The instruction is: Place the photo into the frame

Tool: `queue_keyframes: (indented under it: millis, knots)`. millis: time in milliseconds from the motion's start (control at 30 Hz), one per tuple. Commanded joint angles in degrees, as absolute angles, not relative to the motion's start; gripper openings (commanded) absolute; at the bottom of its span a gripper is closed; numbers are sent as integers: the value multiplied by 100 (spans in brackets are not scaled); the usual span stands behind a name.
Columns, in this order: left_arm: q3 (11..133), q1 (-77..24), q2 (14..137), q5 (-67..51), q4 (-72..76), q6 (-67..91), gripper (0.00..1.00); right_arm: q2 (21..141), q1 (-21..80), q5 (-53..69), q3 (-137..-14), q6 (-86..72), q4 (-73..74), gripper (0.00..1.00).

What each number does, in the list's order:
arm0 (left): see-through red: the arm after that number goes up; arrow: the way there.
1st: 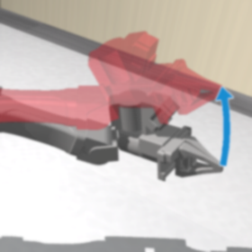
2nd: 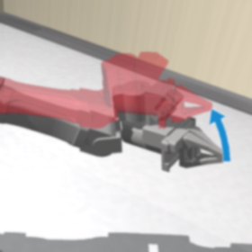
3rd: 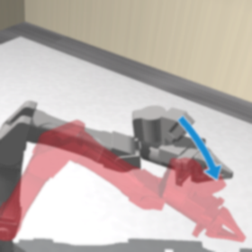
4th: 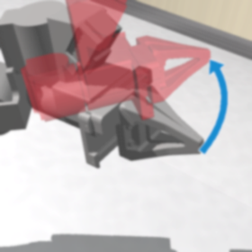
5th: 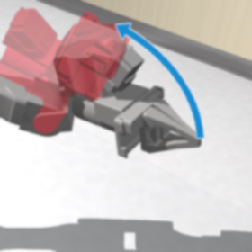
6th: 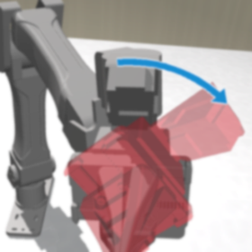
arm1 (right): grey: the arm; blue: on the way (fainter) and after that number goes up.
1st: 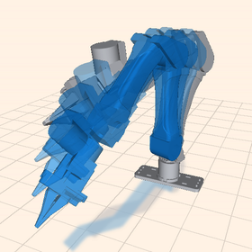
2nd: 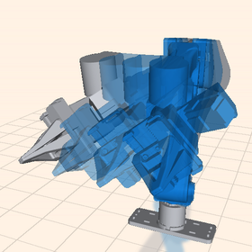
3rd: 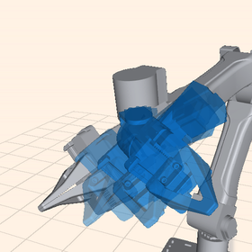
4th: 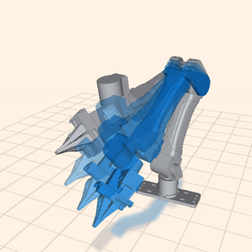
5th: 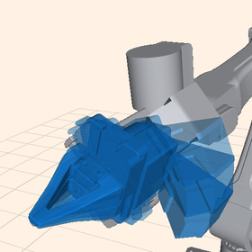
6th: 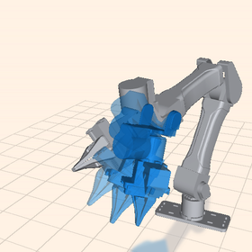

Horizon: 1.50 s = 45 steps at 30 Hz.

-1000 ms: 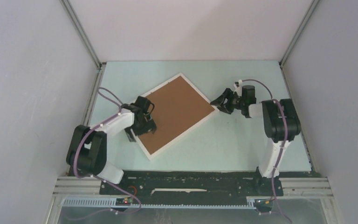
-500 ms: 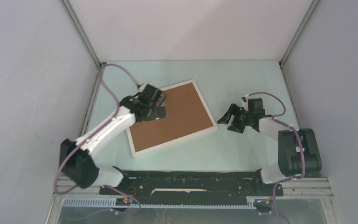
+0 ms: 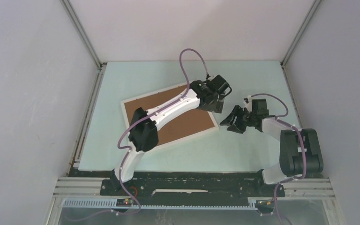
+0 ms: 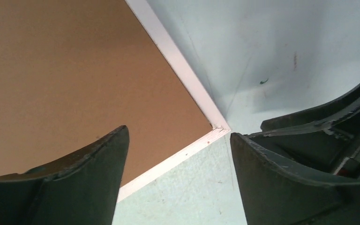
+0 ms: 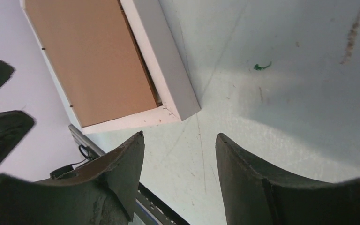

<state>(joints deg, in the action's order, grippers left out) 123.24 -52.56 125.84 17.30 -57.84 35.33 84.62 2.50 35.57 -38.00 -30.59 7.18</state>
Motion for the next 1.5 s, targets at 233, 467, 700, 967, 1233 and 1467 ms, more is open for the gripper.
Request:
queue_keyframes:
  millis: [233, 467, 700, 967, 1233, 1467]
  knots:
    - [7926, -3699, 8782, 1205, -4569, 3062, 97, 8826, 514, 4517, -4099, -3237, 191, 62]
    - [4936, -1195, 6516, 1164, -3897, 4020, 99, 9042, 749, 4496, -4306, -3357, -82, 55]
    - [3799, -350, 6434, 417, -3088, 4544, 100, 9516, 869, 4332, -4449, -3436, -273, 55]
    - [3336, -345, 7036, 79, -2438, 4735, 100, 9897, 857, 4556, -4509, -3466, -475, 55]
    - [3157, -362, 7283, -454, -2061, 4750, 100, 9657, 836, 5590, -4263, -4761, -1737, 53]
    - [3076, -377, 7048, -459, -2065, 4757, 100, 9001, 852, 5776, -3847, -6083, -2935, 52]
